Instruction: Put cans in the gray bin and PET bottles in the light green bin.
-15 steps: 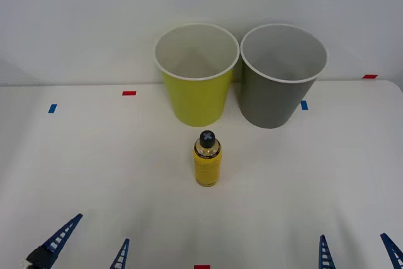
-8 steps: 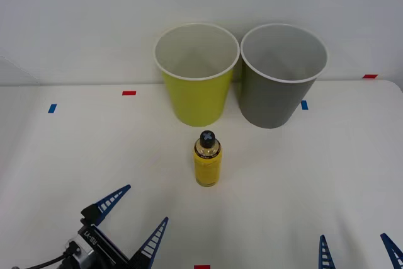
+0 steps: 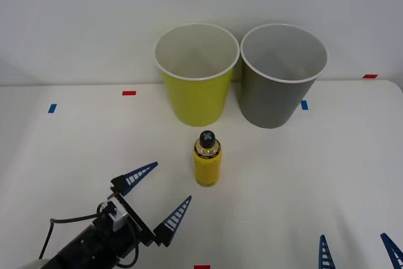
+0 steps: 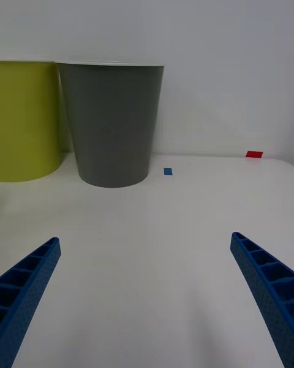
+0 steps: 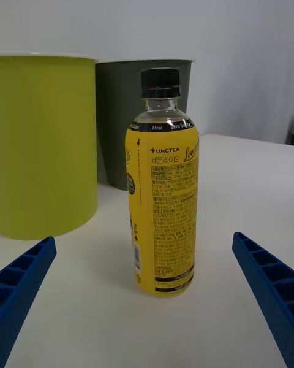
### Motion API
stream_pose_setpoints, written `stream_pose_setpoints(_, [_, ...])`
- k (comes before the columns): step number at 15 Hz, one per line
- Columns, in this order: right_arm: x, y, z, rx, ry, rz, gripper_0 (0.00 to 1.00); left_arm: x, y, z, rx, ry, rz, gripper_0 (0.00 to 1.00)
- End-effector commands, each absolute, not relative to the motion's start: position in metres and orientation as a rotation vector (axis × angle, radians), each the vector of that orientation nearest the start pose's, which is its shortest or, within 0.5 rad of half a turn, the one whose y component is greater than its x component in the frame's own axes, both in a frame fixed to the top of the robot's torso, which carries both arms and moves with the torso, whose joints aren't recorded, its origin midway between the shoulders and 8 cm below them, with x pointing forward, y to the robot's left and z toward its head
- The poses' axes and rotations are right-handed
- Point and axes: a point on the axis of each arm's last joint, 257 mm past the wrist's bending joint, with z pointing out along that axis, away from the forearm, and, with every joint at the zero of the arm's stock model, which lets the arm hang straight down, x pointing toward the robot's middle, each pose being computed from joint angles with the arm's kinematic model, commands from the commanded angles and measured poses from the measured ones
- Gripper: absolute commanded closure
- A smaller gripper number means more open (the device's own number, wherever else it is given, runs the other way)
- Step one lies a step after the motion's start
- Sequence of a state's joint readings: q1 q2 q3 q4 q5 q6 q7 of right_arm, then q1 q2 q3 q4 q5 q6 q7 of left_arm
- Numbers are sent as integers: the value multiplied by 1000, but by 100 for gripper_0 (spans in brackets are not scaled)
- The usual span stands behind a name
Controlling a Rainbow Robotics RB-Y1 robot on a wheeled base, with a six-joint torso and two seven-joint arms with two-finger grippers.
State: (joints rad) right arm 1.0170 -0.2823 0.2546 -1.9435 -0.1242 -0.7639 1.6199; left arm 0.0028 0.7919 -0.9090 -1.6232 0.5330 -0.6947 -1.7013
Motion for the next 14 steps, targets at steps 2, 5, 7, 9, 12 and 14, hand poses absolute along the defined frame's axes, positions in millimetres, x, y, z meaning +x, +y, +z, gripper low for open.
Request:
stream_pose_setpoints(2, [223, -256, -239, -36, 1456, -37, 3, 376, 66, -244, 593, 1313, -558, 0])
stream_pose_setpoints(5, [223, -256, -239, -36, 1456, -37, 3, 384, 52, -242, 588, 1329, -573, 0])
stream_pose_setpoints(7, [223, -256, -239, -36, 1456, -37, 3, 393, 47, -239, 589, 1335, -578, 0])
stream_pose_setpoints(9, [223, -256, -239, -36, 1456, -37, 4, 402, 41, -237, 602, 1346, -580, 0])
stream_pose_setpoints(12, [223, -256, -239, -36, 1456, -37, 4, 407, 33, -236, 609, 1358, -588, 0])
stream_pose_setpoints(14, [223, -256, -239, -36, 1456, -37, 3, 408, 28, -233, 593, 1357, -601, 0])
